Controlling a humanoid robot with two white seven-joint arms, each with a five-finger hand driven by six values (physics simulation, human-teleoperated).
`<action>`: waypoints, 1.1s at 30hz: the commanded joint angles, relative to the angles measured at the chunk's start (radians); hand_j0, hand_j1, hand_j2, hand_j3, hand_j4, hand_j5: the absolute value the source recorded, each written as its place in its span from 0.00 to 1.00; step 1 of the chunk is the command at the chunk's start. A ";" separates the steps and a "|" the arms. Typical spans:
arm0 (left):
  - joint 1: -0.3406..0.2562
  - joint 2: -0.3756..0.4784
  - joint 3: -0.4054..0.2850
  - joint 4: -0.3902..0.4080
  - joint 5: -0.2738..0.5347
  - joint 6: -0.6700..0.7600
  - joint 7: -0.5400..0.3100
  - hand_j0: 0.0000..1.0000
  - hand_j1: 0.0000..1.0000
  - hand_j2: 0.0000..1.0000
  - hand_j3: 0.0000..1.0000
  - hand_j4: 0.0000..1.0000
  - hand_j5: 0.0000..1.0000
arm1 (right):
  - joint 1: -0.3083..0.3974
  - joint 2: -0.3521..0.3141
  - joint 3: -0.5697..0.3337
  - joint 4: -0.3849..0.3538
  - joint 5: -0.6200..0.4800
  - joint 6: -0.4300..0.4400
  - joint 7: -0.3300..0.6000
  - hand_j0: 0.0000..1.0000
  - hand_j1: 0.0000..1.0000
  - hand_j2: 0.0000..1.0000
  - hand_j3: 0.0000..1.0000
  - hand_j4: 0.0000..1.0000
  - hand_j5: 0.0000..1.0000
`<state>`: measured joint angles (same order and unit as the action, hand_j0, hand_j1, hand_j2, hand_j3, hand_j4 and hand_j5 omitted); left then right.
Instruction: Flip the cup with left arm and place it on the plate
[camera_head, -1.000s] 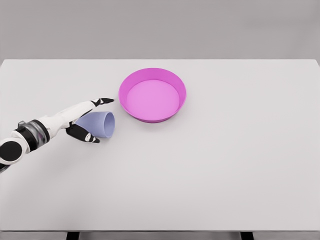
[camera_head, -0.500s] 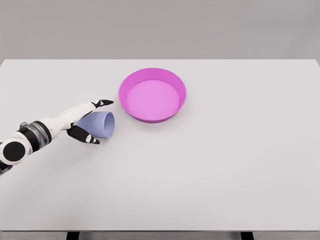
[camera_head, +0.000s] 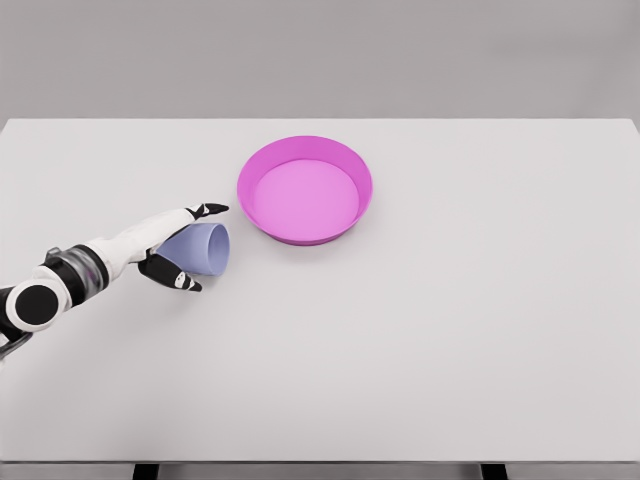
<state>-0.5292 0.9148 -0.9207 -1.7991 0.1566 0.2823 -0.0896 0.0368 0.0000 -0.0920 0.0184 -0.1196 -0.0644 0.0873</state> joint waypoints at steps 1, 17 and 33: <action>0.002 -0.001 0.000 0.000 -0.003 0.005 0.001 1.00 1.00 1.00 1.00 1.00 1.00 | 0.000 0.000 0.000 0.000 0.000 0.000 0.000 1.00 1.00 1.00 1.00 1.00 1.00; -0.006 -0.016 0.000 0.015 -0.008 0.011 0.004 1.00 1.00 1.00 1.00 1.00 1.00 | 0.000 0.000 0.000 0.000 0.000 0.000 0.000 1.00 1.00 1.00 1.00 1.00 1.00; -0.008 -0.028 -0.006 0.021 -0.009 0.026 0.002 0.76 0.76 0.76 0.76 0.76 0.76 | 0.000 0.000 0.000 0.000 0.000 0.000 0.000 1.00 1.00 1.00 1.00 1.00 1.00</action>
<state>-0.5369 0.8856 -0.9253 -1.7735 0.1427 0.3050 -0.0863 0.0368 0.0000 -0.0920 0.0184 -0.1196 -0.0644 0.0873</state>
